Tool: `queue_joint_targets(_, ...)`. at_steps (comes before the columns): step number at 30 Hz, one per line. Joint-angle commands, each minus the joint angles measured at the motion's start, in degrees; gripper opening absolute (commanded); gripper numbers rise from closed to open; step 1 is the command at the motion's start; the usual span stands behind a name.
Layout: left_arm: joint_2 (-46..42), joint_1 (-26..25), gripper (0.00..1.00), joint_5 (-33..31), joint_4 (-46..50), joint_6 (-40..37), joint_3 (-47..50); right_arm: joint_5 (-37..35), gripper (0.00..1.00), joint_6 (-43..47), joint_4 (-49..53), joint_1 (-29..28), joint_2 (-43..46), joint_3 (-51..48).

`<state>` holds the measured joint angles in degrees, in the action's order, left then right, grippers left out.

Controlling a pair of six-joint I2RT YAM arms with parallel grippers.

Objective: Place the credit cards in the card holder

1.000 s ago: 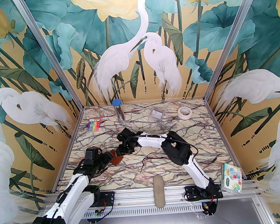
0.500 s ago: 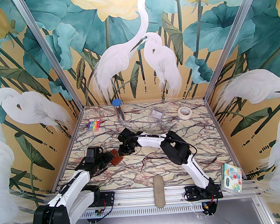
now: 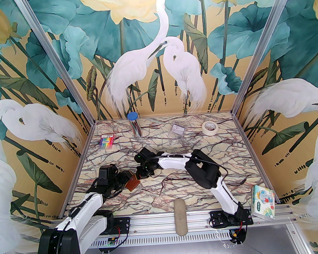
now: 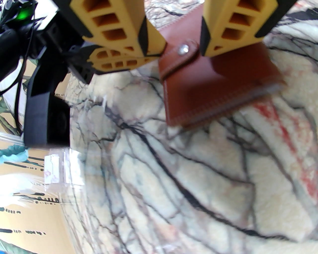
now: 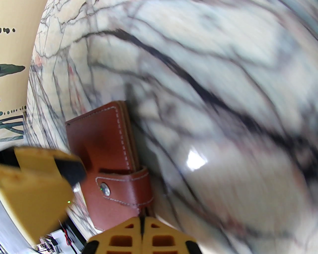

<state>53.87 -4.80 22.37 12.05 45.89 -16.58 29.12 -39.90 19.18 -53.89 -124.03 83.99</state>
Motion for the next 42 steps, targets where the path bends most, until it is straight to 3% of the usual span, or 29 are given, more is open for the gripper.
queue_joint_targets(1, -1.23, -0.08, 0.44, 2.29, 0.16, -1.54, -1.61, -3.35, 0.00, -1.73, -3.30, 2.69, 5.91, -7.56)
queue_joint_targets(9, 3.53, -2.70, 0.46, 9.27, -4.69, -4.09, -3.86, -6.36, 0.00, -4.22, -10.21, 11.13, 22.46, -30.45)
queue_joint_targets(18, 18.88, -16.35, 0.44, 11.62, -12.29, -5.52, -11.88, -8.51, 0.00, -2.45, -6.94, 20.08, 34.77, -41.71)
queue_joint_targets(25, 30.04, -23.27, 0.40, 13.04, -20.52, -1.88, -16.31, -9.14, 0.01, -4.74, -8.38, 20.22, 35.69, -43.82)
queue_joint_targets(28, 33.91, -26.01, 0.37, 12.61, -22.37, -1.07, -18.55, -10.93, 0.30, -3.99, -5.99, 20.22, 36.67, -43.48)
queue_joint_targets(31, 37.85, -27.77, 0.33, 12.26, -22.88, -1.07, -20.65, -13.45, 0.45, -2.81, -2.44, 20.15, 38.70, -42.66)
queue_joint_targets(37, 41.67, -29.20, 0.27, 9.98, -22.36, -0.36, -22.44, -17.86, 0.45, -0.02, 7.20, 19.23, 41.99, -37.53)
queue_joint_targets(42, 42.11, -29.81, 0.22, 7.52, -21.33, 1.05, -21.95, -25.12, 0.39, 2.02, 17.17, 15.07, 37.03, -27.31)
